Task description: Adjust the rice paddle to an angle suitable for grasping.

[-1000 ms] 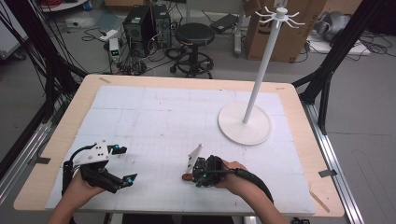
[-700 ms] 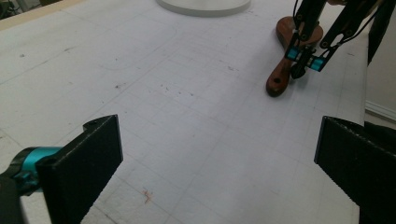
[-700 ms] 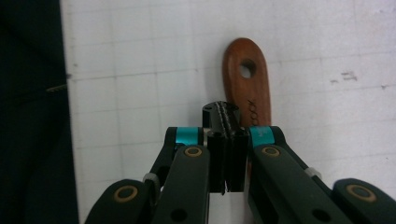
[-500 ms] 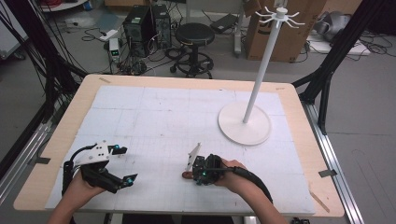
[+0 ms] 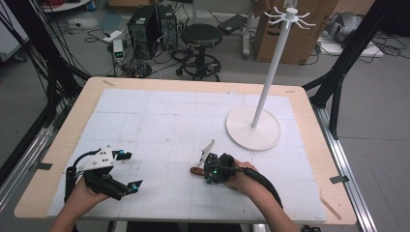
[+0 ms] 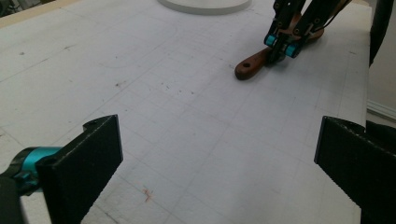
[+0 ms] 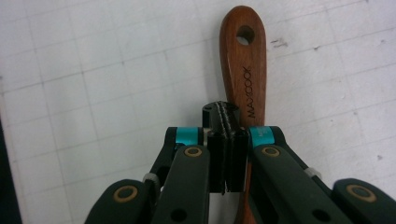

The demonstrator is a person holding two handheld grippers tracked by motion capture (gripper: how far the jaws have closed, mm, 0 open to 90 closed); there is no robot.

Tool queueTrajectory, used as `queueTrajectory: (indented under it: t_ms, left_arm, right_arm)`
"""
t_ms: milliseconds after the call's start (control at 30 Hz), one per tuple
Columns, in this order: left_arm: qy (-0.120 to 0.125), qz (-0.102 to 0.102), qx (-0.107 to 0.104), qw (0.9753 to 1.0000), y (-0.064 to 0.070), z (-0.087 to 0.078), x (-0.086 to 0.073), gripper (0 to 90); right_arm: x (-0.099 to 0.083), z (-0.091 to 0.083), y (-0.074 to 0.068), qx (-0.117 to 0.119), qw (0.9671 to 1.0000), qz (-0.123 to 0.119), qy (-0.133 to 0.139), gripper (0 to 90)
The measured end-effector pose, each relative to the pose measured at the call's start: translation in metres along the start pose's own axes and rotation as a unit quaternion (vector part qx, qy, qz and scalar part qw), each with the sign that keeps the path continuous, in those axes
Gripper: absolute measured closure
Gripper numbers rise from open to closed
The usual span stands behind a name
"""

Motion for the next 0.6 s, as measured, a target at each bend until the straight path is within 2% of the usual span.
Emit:
queueTrajectory:
  t_ms: [67, 200, 333, 367, 500, 600]
  left_arm:
    - [0.000, 0.000, 0.000, 1.0000, 0.000, 0.000, 0.000, 1.6]
    - [-0.001, 0.001, 0.000, 1.0000, 0.000, 0.000, 0.000, 1.6]
    - [-0.001, 0.000, 0.000, 1.0000, 0.000, 0.000, 0.000, 1.6]
    - [-0.001, 0.000, 0.000, 1.0000, 0.000, 0.000, 0.000, 1.7]
    - [-0.002, 0.001, 0.000, 1.0000, 0.000, 0.000, 0.000, 1.6]
    - [-0.002, 0.000, 0.000, 1.0000, 0.000, 0.000, 0.000, 1.6]
  right_arm:
    - [0.000, 0.001, 0.003, -0.005, 1.0000, 0.004, 0.004, 89.6]
    - [-0.003, -0.001, 0.010, -0.013, 0.9995, 0.030, 0.005, 89.6]
    - [-0.006, -0.004, 0.018, -0.017, 0.9988, 0.045, 0.009, 89.6]
    - [-0.008, -0.005, 0.021, -0.019, 0.9982, 0.056, 0.012, 89.6]
    - [-0.010, -0.006, 0.026, -0.024, 0.9975, 0.064, 0.017, 89.6]
    - [-0.012, -0.007, 0.029, -0.027, 0.9963, 0.080, 0.018, 89.6]
Point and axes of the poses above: each handheld gripper's, and its own axes: z roughly forward along the jaws, x roughly out of its top, y roughly to its right, the point moved 2 cm from there along z, roughly forward along the jaws, and after that the axes turned 5 degrees about -z, right-handed, at the moved point
